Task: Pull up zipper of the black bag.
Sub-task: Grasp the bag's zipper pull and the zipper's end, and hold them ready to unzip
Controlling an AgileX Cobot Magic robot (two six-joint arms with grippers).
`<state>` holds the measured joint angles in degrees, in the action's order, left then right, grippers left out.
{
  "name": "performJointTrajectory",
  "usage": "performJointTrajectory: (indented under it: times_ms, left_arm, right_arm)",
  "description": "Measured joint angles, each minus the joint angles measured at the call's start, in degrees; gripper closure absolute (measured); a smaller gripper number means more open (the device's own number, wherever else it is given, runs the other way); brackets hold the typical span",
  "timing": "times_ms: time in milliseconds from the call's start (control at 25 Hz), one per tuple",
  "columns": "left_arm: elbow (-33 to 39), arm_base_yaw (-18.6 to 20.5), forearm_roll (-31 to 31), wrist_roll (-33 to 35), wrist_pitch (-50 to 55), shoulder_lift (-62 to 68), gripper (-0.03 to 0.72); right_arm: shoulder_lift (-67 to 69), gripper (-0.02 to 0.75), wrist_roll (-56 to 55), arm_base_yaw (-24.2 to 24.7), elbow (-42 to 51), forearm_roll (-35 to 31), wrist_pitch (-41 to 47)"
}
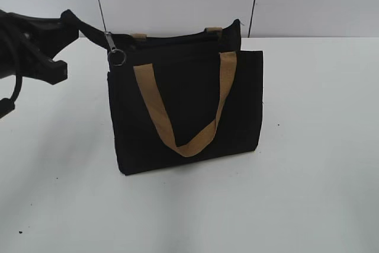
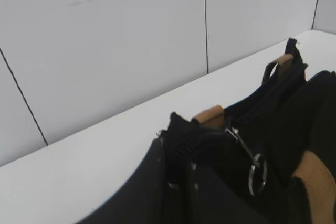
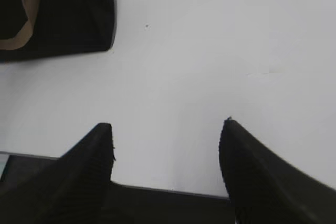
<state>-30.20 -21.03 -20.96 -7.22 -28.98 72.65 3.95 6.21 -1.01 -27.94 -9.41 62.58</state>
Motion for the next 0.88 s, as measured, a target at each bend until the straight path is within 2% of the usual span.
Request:
performJointTrajectory:
  times_ms: [120,360,480,680,880]
  left_arm:
    - [-2.4,-0.1,-0.9,-0.7,1.6,0.0,0.655]
    - [-4.0,-0.1,-1.2,-1.2,2.6,0.0,0.655]
    - [-4.0,-0.1,-1.3,-1.6,2.9,0.0,0.655]
    - [-4.0,-0.1,-1.4,-1.8,3.1,0.0,0.655]
    - [-4.0,-0.1,-1.5,-1.8,3.2,0.0,0.655]
  right_arm:
    - [9.6,0.253,4.9,0.0,-0.7,-6.4,-2.4]
    - [29.4,0.253,20.2,-0.1,-5.7,-24.3,-8.6]
    - [38.3,0.253,24.6,-2.6,-10.1,-30.0,-10.5]
    - [54.3,0.253,27.2,-12.7,-18.2,-31.4,-15.0]
    - [66.3,0.253,27.4,-23.9,-26.5,-28.2,-21.6]
